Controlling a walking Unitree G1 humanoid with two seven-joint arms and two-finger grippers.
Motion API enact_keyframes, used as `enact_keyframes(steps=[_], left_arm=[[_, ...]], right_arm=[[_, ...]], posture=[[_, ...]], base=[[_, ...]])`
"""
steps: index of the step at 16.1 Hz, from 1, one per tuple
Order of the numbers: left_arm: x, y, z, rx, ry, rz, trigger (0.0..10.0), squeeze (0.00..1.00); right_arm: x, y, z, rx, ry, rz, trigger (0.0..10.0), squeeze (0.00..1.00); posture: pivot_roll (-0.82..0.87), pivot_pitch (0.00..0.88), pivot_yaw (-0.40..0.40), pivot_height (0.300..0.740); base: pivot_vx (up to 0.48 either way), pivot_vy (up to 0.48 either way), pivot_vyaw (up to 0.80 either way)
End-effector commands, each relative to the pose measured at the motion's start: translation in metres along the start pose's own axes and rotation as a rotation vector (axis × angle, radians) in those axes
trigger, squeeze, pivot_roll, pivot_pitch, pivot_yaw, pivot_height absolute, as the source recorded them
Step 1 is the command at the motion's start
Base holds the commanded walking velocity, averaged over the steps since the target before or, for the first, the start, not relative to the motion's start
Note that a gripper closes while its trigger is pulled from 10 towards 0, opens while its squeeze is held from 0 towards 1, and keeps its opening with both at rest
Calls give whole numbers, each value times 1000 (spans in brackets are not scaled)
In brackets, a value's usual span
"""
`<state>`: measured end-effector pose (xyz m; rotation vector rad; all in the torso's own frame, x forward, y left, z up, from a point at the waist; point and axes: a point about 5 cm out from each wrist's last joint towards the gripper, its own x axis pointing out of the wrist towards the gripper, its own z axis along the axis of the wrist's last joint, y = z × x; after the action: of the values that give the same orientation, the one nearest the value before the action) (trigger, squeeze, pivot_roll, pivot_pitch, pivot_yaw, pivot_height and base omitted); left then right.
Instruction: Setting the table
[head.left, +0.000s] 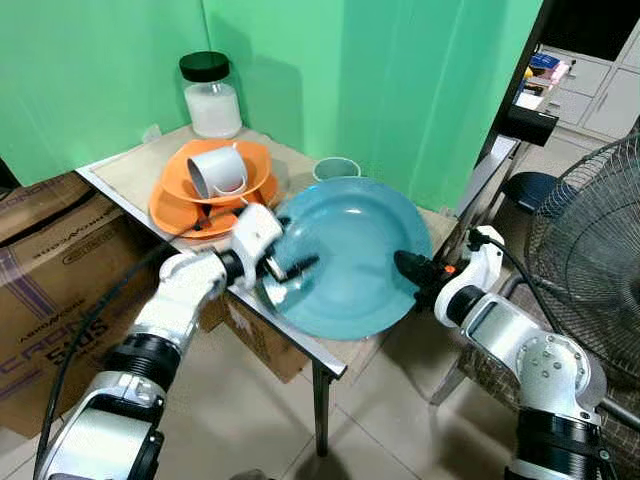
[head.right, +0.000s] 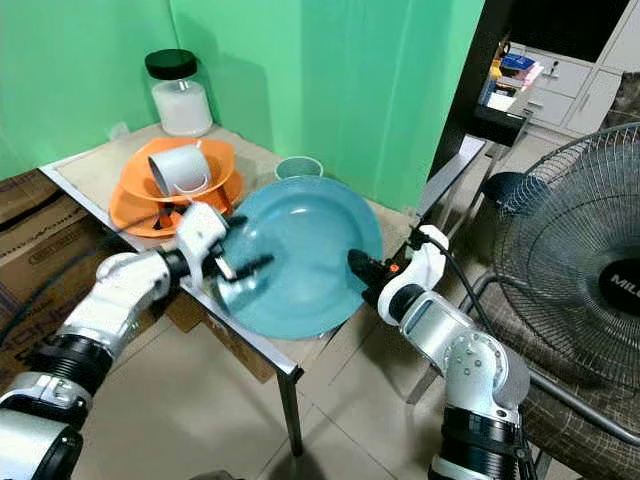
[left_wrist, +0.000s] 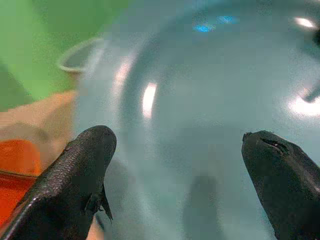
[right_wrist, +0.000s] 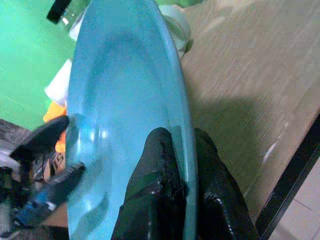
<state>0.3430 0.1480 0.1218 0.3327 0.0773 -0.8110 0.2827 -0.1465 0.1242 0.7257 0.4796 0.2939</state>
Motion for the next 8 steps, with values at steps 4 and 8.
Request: enact_keyframes(steps=[4, 8], left_arm=[[-21, 18, 8, -164, -89, 103, 10000, 1000], [-37, 11, 13, -531, -190, -35, 10000, 0]], right_arm=[[-6, 11, 12, 26, -92, 97, 0, 0], [-21, 34, 22, -15, -157, 355, 0, 0]], posture=[[39, 0, 31, 740], [48, 0, 24, 740]], base=[[0, 0, 0], [0, 0, 0]])
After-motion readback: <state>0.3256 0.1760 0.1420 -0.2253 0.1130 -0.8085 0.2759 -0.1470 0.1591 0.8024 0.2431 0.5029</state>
